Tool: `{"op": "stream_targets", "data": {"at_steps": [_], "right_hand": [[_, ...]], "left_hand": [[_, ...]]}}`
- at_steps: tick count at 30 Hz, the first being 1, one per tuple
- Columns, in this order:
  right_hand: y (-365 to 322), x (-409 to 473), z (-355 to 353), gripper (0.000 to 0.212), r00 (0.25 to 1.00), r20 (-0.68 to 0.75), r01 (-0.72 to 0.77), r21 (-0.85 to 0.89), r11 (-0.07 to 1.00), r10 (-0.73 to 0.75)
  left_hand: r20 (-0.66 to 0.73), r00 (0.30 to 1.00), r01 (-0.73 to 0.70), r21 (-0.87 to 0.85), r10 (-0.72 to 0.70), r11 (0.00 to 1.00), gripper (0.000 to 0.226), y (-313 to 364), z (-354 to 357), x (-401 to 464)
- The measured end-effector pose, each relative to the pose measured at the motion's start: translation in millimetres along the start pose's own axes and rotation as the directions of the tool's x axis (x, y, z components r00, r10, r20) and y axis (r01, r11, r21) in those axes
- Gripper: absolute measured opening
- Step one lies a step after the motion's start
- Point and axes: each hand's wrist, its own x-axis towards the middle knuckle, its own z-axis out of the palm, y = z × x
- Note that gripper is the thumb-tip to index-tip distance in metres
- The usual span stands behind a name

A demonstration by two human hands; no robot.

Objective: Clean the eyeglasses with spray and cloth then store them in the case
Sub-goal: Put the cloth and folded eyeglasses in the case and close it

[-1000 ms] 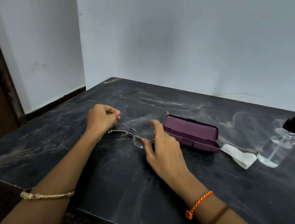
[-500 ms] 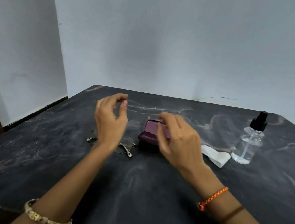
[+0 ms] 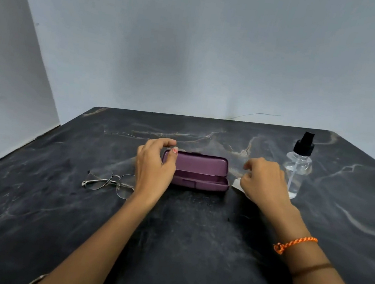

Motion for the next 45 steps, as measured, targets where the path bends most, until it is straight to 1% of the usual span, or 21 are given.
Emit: {"op": "stream_targets", "data": {"at_steps": [3, 8, 14, 20, 23, 27, 30, 32, 33, 34, 35, 36, 38, 40, 43, 45], "right_hand": [[0, -2, 0, 0.034, 0.991, 0.128, -0.033, -0.033, 0.999, 0.037], [0, -6, 1, 0.035, 0.979, 0.202, -0.003, -0.12, 0.993, 0.028], [1, -5, 1, 0.034, 0.98, 0.196, -0.005, -0.126, 0.992, 0.03], [1, -4, 1, 0.036, 0.978, 0.206, -0.022, -0.068, 0.997, 0.036], [2, -4, 0, 0.036, 0.983, 0.173, -0.06, -0.043, 0.997, 0.067], [2, -6, -2, 0.034, 0.991, 0.082, -0.106, 0.0, 0.994, 0.106], [1, -7, -4, 0.028, 0.995, -0.033, -0.093, 0.027, 0.995, 0.094], [0, -7, -8, 0.021, 0.987, -0.147, -0.051, 0.129, 0.99, 0.07], [-1, -7, -10, 0.018, 0.98, -0.188, -0.021, 0.228, 0.973, 0.065], [-3, -6, -12, 0.015, 0.977, -0.201, 0.008, 0.358, 0.934, 0.069], [-5, -6, -13, 0.011, 0.981, -0.182, 0.028, 0.503, 0.864, 0.074], [-8, -6, -14, 0.007, 0.988, -0.136, 0.028, 0.638, 0.769, 0.078], [-14, -9, -15, 0.005, 0.997, -0.028, -0.021, 0.814, 0.58, 0.076], [-20, -12, -13, 0.008, 0.999, 0.034, -0.049, 0.89, 0.454, 0.042], [-27, -15, -11, 0.016, 1.0, 0.027, -0.027, 0.926, 0.378, 0.005], [-31, -17, -10, 0.014, 0.997, 0.066, -0.056, 0.96, 0.274, -0.028]], "left_hand": [[0.046, 0.999, -0.027, 0.048, 0.025, 0.998, 0.021, 2, 2, -2], [0.088, 0.996, -0.002, 0.055, -0.003, 0.998, 0.025, 3, 2, -4], [0.158, 0.986, 0.035, 0.069, -0.046, 0.997, 0.022, 5, 2, -7], [0.172, 0.984, 0.043, 0.042, -0.05, 0.998, 0.02, 7, 1, -8], [0.171, 0.984, 0.053, 0.025, -0.057, 0.998, 0.019, 7, 1, -8], [0.17, 0.984, 0.047, 0.013, -0.048, 0.999, 0.017, 8, 1, -9], [0.162, 0.986, 0.032, -0.01, -0.03, 0.999, 0.016, 9, 0, -10], [0.152, 0.988, 0.014, -0.031, -0.009, 0.999, 0.016, 11, 0, -11], [0.149, 0.989, 0.007, -0.043, 0.0, 0.999, 0.016, 11, -1, -11], [0.148, 0.989, 0.0, -0.057, 0.009, 0.998, 0.016, 12, -1, -12], [0.148, 0.989, -0.007, -0.074, 0.018, 0.997, 0.017, 13, -1, -12], [0.149, 0.988, -0.012, -0.096, 0.027, 0.995, 0.017, 14, -2, -12], [0.153, 0.987, -0.022, -0.151, 0.045, 0.988, 0.016, 15, -2, -13], [0.17, 0.984, -0.026, -0.197, 0.06, 0.98, 0.015, 15, -1, -14], [0.209, 0.974, -0.039, -0.233, 0.089, 0.972, 0.014, 15, 0, -15], [0.244, 0.965, -0.028, -0.269, 0.096, 0.963, 0.015, 15, 1, -15]]}}
